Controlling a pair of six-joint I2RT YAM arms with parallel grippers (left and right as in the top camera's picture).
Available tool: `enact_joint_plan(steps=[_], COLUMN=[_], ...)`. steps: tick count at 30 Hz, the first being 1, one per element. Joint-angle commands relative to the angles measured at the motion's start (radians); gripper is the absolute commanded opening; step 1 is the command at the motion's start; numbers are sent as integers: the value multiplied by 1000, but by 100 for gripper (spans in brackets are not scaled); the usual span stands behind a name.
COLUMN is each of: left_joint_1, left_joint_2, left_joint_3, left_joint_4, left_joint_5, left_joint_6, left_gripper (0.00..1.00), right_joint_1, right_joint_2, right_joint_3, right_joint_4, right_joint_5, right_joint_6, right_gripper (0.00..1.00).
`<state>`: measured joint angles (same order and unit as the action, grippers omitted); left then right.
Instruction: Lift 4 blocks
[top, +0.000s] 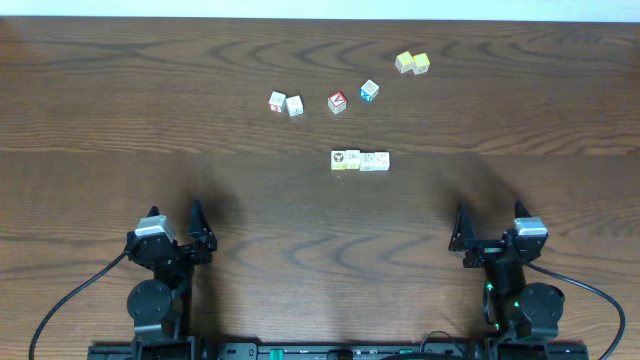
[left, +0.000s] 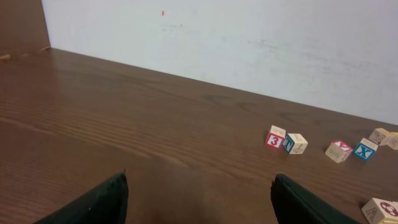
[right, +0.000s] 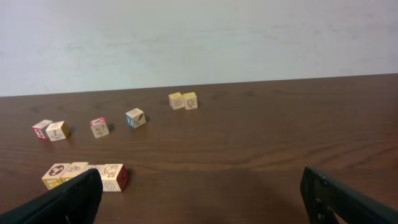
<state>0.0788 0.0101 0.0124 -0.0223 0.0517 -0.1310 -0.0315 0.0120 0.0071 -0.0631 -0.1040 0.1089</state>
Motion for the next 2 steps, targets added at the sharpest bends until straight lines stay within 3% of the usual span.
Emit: enact_joint_plan(steps=[1, 2], left_joint_1=[5, 5], left_joint_2=[-6, -6], left_joint_3=[-8, -8], left_joint_4=[-48, -48], left_joint_5=[-26, -26], left_joint_6=[-2, -2], left_gripper=[74, 74], right_joint_1=[7, 7], right_joint_2=[-7, -7], right_joint_3=[-2, -2], right_joint_4=[-4, -4], right_joint_5=[2, 2], right_joint_6=[-13, -13], right_gripper=[99, 99])
